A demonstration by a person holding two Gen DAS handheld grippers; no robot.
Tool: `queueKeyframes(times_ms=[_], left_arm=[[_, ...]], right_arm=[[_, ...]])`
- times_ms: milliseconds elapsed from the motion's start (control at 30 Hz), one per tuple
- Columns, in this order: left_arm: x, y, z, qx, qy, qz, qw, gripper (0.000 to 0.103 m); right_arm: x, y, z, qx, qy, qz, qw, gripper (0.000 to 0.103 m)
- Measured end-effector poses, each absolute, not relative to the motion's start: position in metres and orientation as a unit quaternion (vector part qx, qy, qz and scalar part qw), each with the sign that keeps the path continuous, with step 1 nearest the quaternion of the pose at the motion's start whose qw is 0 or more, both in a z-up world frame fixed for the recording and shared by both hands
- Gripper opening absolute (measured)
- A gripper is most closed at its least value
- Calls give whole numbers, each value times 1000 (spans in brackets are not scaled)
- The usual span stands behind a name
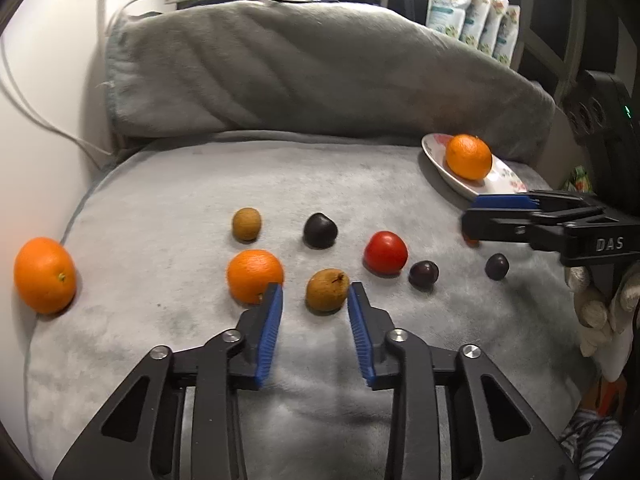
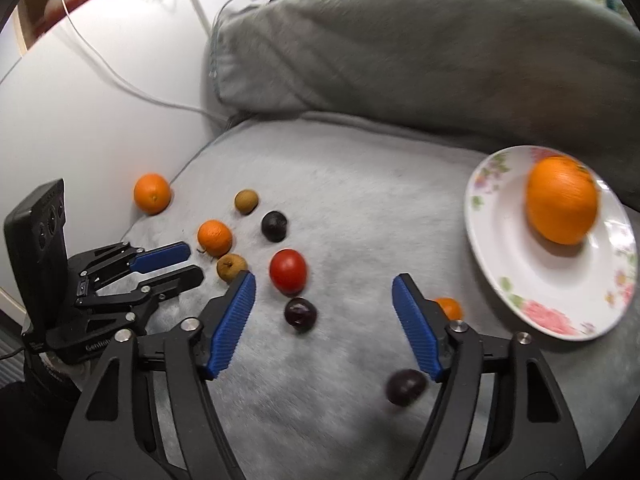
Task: Organize fruits
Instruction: 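Grasp the brown pear with the left tool while the right tool reaches the red tomato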
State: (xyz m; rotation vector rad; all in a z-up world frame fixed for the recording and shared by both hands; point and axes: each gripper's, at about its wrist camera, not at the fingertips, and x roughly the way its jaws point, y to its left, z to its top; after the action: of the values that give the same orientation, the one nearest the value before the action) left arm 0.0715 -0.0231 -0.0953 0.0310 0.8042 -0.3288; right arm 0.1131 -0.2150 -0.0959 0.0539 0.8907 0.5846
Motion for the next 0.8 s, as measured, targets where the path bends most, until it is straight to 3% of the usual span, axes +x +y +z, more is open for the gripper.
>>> queueKeyframes(times_ms=[133, 800], left_arm=[[76, -32, -97, 33, 396, -167, 902, 32], [92, -38, -108, 42, 423, -178, 888, 27]], right_arm=[[123, -203, -104, 26, 442, 290, 849, 65], [142, -175, -115, 19, 470, 311, 826, 56]])
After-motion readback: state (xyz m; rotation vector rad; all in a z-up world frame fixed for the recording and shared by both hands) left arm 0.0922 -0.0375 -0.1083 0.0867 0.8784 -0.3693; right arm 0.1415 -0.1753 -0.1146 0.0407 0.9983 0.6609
